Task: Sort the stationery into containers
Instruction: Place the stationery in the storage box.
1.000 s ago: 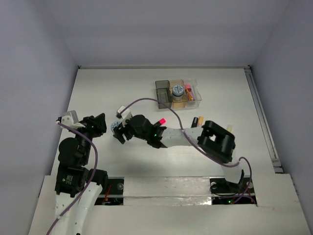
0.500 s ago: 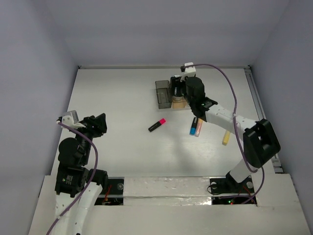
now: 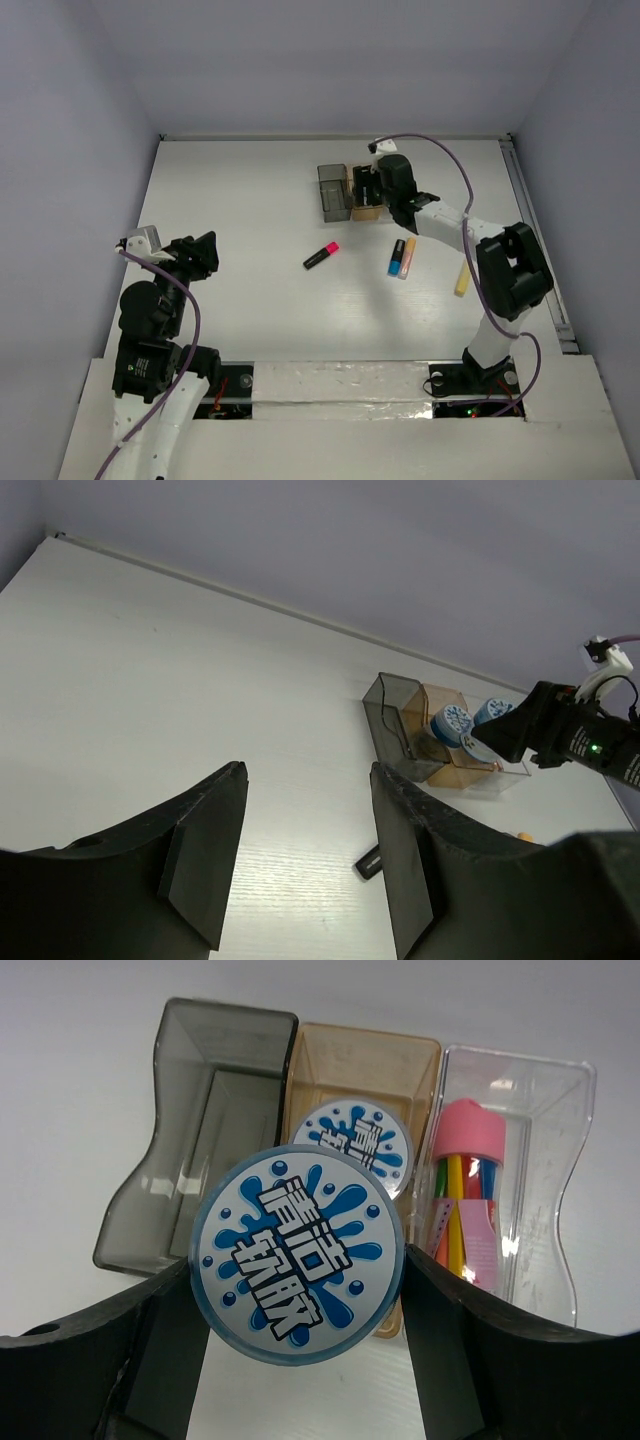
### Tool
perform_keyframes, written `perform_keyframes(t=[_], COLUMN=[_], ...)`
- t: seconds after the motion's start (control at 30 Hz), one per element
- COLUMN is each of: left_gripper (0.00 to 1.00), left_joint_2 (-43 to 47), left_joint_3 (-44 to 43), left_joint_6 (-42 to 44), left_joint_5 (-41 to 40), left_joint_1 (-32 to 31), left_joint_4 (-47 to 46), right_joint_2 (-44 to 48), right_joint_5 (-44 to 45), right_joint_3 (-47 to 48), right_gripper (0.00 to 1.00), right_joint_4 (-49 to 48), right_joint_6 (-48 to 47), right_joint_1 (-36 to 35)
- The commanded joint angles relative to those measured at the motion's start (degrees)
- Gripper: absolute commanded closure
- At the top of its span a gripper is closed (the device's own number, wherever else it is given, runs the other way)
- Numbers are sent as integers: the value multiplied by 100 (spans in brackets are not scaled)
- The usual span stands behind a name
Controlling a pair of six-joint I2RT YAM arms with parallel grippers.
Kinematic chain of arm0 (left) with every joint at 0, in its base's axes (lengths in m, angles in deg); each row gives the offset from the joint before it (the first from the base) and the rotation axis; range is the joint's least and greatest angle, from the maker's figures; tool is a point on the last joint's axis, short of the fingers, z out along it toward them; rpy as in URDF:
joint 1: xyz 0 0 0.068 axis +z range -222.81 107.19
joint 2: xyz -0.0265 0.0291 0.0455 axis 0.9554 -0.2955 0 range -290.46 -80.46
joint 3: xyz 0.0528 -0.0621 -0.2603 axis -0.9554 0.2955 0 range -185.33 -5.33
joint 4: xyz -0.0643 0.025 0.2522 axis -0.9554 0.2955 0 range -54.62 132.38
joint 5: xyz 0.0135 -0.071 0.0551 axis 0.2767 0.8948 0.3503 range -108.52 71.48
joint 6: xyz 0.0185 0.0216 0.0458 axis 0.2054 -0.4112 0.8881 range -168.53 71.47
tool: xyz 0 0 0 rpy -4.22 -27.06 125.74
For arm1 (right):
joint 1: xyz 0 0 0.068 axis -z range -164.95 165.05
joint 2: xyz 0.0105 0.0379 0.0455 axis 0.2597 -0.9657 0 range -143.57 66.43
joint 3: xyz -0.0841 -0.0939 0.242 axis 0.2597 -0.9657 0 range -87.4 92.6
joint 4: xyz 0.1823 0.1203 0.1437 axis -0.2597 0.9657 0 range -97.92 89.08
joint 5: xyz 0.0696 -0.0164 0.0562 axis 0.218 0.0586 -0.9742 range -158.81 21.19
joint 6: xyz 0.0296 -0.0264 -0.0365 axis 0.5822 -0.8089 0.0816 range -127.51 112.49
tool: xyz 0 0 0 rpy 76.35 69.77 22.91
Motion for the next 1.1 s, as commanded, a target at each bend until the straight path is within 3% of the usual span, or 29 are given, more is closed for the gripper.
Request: perform_keyframes(t=[0.0, 0.6, 0.83, 1.07], left_gripper=[51, 51, 51, 51], left_joint_2=[-18, -88, -97, -80], left_joint_3=[-10, -19, -10, -10], left_joint_6=[52, 70, 69, 70], left_joint_5=[7, -10, 7, 7], left_joint_1=[20, 20, 20, 20], left_joint_4=[-290, -290, -299, -299], right_joint_2=[31, -936, -6, 242], right_joint_5=[-130, -271, -464, -886], right_joint_3=[295, 1191, 296, 119], right_gripper=[53, 53, 57, 57], right_joint_4=[-209, 134, -244, 424], right_joint_6=[48, 453, 619, 576], right_joint_1=[-9, 421, 421, 421])
